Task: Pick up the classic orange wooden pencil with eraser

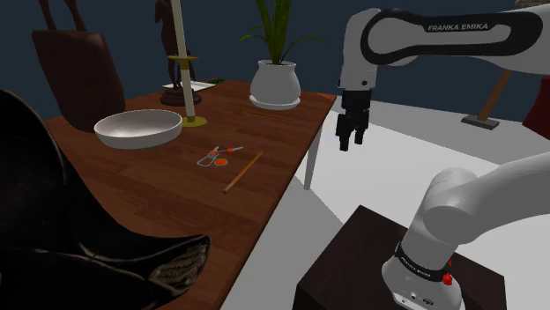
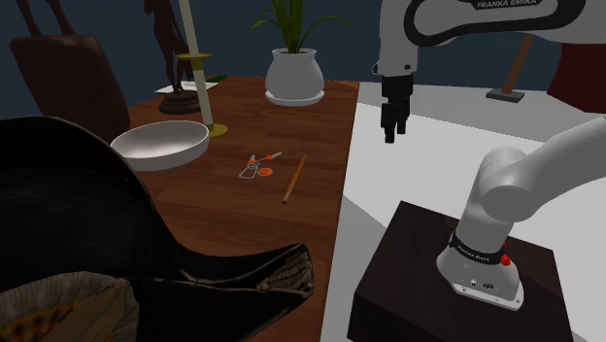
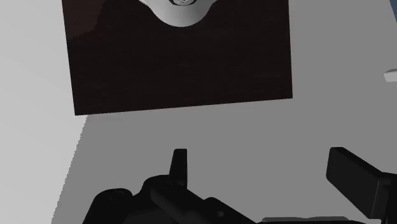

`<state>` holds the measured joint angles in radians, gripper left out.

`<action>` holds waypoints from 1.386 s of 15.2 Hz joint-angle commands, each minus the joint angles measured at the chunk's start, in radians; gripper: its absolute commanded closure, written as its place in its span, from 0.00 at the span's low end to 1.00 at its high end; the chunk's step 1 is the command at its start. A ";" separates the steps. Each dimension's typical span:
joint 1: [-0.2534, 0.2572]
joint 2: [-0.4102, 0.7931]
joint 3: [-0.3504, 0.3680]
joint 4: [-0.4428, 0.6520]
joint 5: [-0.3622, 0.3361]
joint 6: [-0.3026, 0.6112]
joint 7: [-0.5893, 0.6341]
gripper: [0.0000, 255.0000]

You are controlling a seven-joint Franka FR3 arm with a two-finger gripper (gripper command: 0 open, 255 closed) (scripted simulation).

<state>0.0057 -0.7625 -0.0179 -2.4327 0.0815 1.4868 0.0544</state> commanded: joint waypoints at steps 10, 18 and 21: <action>-0.040 0.020 0.290 0.124 0.173 -0.068 0.542 0.00; -0.131 0.211 0.552 0.363 0.248 -0.080 1.037 0.00; -0.179 0.324 0.659 0.480 0.237 -0.078 1.236 0.00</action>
<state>-0.1583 -0.4724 0.6062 -1.9965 0.3204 1.4171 1.2118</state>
